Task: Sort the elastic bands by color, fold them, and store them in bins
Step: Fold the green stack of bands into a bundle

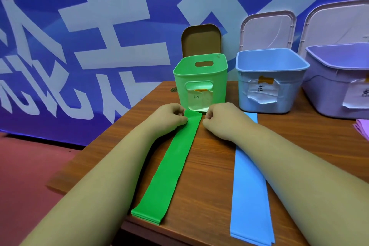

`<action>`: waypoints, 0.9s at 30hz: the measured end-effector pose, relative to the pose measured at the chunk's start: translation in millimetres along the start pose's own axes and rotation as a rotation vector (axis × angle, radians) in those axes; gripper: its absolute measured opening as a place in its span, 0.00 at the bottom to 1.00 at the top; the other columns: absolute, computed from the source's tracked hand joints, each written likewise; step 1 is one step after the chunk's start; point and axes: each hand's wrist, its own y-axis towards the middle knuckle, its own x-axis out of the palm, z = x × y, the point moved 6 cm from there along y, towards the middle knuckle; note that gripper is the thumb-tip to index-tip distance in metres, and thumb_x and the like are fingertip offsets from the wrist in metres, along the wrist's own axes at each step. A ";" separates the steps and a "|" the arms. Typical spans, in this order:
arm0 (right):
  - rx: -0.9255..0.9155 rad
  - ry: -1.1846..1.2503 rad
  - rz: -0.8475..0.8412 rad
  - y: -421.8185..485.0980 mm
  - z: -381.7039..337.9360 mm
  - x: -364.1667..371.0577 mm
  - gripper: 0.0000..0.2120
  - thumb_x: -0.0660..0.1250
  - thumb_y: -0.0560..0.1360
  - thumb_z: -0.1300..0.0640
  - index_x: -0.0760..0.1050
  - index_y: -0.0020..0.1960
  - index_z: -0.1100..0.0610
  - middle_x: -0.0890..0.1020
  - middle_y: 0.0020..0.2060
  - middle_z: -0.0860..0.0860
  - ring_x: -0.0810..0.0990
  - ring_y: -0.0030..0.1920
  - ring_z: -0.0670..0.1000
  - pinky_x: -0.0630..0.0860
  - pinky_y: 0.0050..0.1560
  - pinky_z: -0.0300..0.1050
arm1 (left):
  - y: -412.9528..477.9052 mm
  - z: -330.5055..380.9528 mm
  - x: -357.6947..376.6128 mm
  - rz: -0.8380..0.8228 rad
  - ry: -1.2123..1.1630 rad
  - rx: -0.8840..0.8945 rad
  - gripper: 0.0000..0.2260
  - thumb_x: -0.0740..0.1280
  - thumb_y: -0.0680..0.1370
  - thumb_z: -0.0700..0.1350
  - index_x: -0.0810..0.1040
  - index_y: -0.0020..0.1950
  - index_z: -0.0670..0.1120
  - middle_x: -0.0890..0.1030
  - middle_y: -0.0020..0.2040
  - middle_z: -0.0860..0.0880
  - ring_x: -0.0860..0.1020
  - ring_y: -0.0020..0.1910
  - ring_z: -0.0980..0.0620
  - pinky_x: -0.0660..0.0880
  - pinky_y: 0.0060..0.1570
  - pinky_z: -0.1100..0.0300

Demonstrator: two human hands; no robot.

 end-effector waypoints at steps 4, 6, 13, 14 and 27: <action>-0.006 0.001 0.002 -0.5 -0.8 -0.3 0.12 0.66 0.76 0.50 0.84 0.47 0.55 0.85 0.45 0.54 0.82 0.49 0.56 0.83 0.51 0.53 | -1.1 0.5 -1.3 -0.005 0.000 -0.002 0.05 0.72 0.80 0.48 0.83 0.56 0.55 0.83 0.48 0.52 0.80 0.44 0.55 0.76 0.44 0.60; -0.005 0.001 0.000 -0.7 -1.0 -0.4 0.12 0.66 0.76 0.50 0.84 0.48 0.56 0.85 0.45 0.54 0.82 0.49 0.56 0.82 0.52 0.53 | -1.0 -0.2 -3.2 0.007 0.002 -0.004 0.07 0.72 0.80 0.49 0.83 0.58 0.55 0.84 0.50 0.52 0.81 0.46 0.55 0.76 0.45 0.61; 0.000 -0.008 -0.004 -2.2 -0.1 -0.6 0.14 0.66 0.76 0.51 0.85 0.52 0.58 0.85 0.47 0.56 0.82 0.50 0.57 0.83 0.52 0.54 | -0.2 -0.1 -4.1 0.006 0.026 -0.018 0.15 0.72 0.80 0.51 0.83 0.67 0.54 0.83 0.53 0.55 0.82 0.53 0.56 0.78 0.56 0.59; 0.002 -0.006 -0.005 -2.2 -0.1 -0.7 0.14 0.66 0.77 0.50 0.85 0.52 0.58 0.85 0.47 0.56 0.82 0.50 0.57 0.83 0.52 0.54 | -1.2 0.5 -3.7 0.001 0.011 -0.017 0.12 0.72 0.81 0.50 0.84 0.64 0.54 0.84 0.52 0.55 0.82 0.52 0.56 0.78 0.53 0.60; -0.010 -0.016 -0.003 1.7 -0.9 0.4 0.14 0.68 0.75 0.46 0.84 0.51 0.56 0.85 0.46 0.54 0.82 0.50 0.57 0.82 0.53 0.53 | -5.9 7.6 -7.3 0.072 -0.085 0.133 0.11 0.74 0.76 0.37 0.80 0.53 0.50 0.84 0.50 0.49 0.82 0.46 0.55 0.82 0.50 0.56</action>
